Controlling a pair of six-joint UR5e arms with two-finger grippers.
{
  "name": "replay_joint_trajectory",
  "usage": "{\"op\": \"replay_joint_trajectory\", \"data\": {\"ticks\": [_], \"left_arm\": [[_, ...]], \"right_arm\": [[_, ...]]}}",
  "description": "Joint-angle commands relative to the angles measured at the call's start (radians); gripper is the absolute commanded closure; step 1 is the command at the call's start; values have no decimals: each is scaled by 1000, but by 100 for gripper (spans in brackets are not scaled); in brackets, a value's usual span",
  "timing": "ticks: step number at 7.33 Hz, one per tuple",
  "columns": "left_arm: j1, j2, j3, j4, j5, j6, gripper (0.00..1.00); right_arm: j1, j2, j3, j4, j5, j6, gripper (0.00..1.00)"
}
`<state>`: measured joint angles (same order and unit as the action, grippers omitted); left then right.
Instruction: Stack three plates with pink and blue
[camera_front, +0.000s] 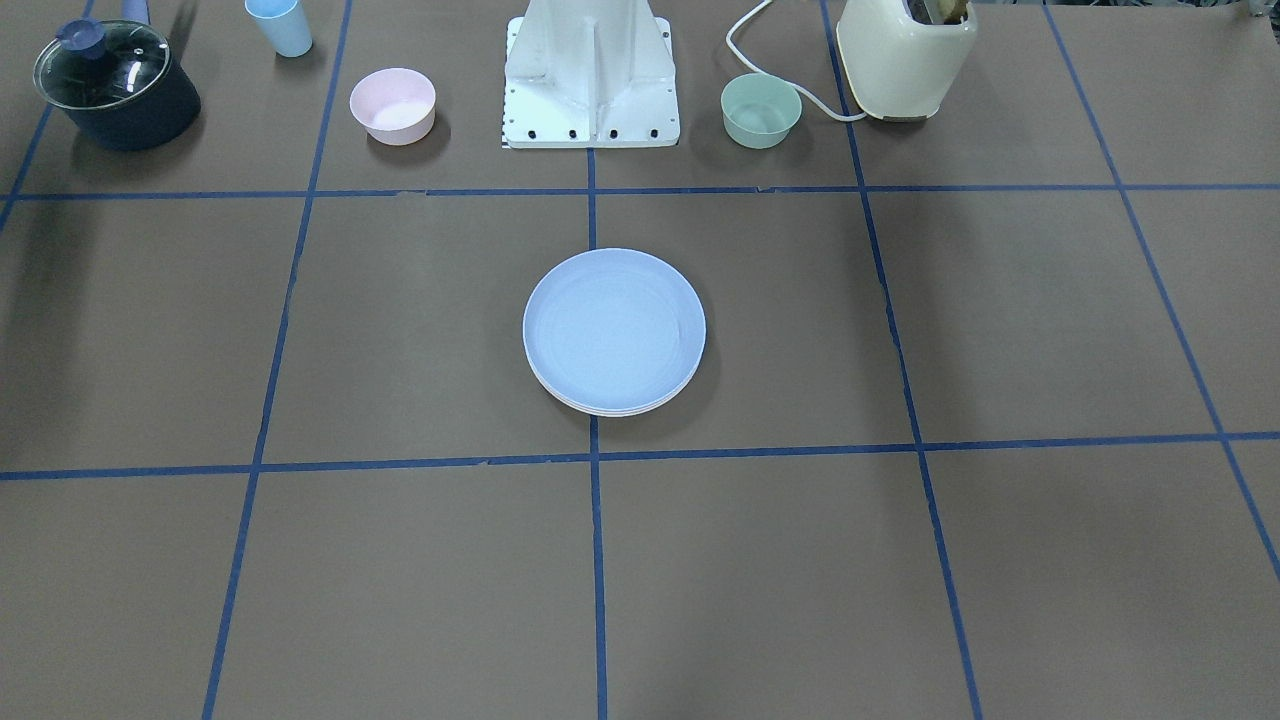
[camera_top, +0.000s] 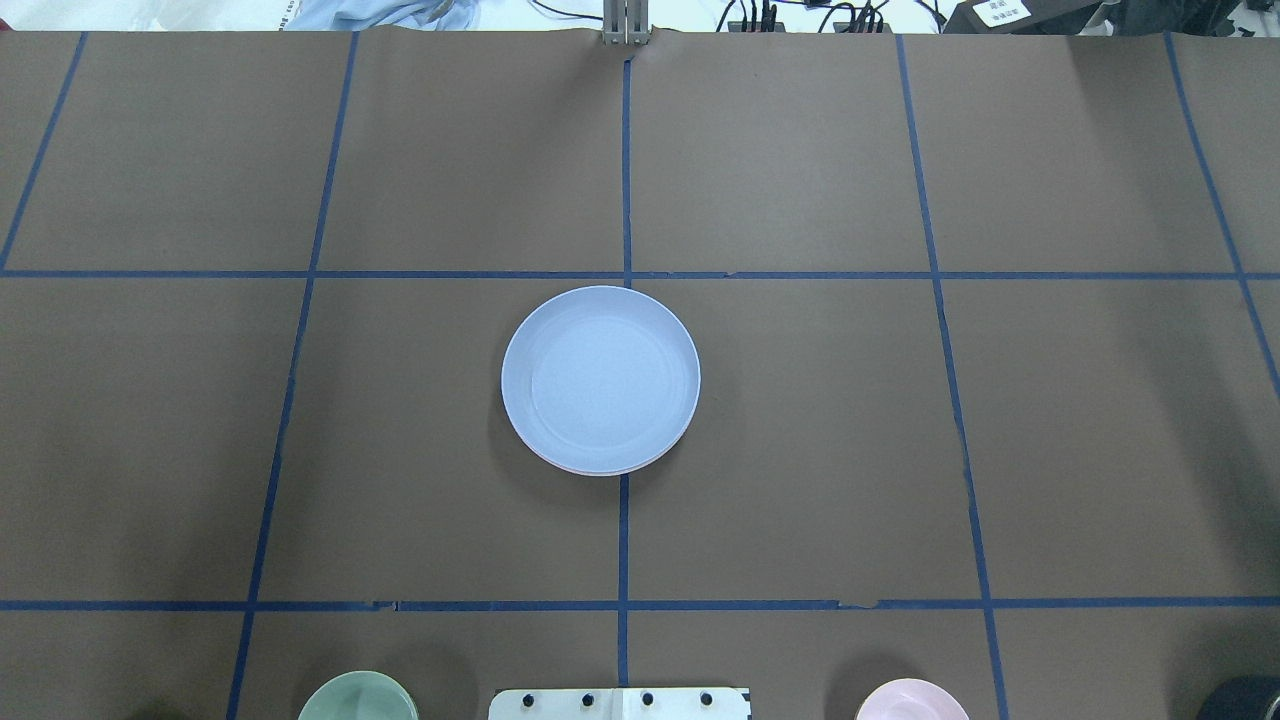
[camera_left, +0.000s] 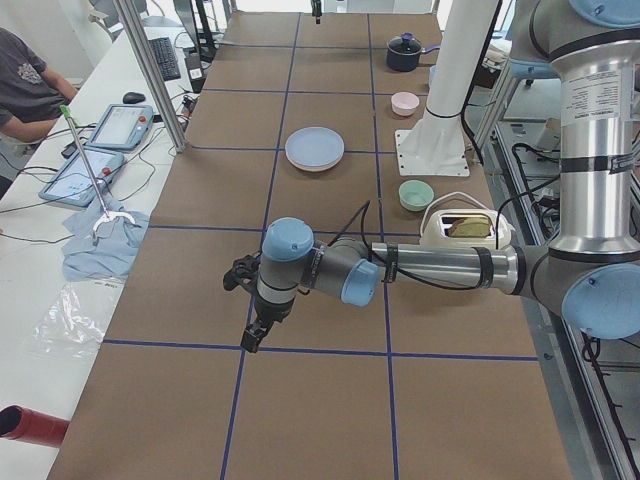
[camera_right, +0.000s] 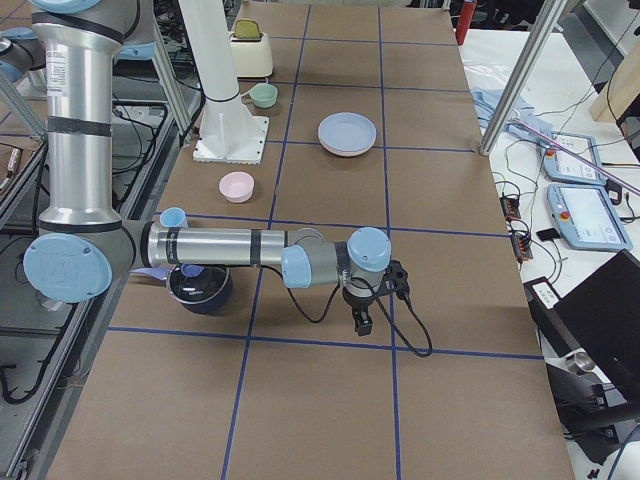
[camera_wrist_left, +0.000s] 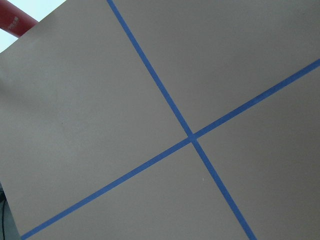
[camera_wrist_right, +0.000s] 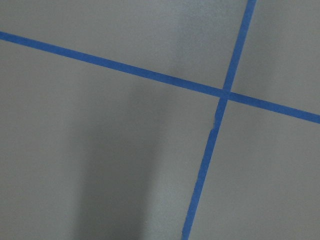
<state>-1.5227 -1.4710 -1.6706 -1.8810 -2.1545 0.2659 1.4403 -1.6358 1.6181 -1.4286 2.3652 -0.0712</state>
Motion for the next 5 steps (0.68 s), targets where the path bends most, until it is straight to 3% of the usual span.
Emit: {"op": "replay_joint_trajectory", "data": {"ticks": [1, 3, 5], "left_arm": [[-1, -6, 3, 34, -8, -22, 0], [-1, -18, -121, 249, -65, -131, 0], [-1, -9, -91, 303, -172, -128, 0]], "right_arm": [[44, -1, -3, -12, 5, 13, 0], [110, -1, 8, -74, 2, 13, 0], [169, -4, 26, -151, 3, 13, 0]]}}
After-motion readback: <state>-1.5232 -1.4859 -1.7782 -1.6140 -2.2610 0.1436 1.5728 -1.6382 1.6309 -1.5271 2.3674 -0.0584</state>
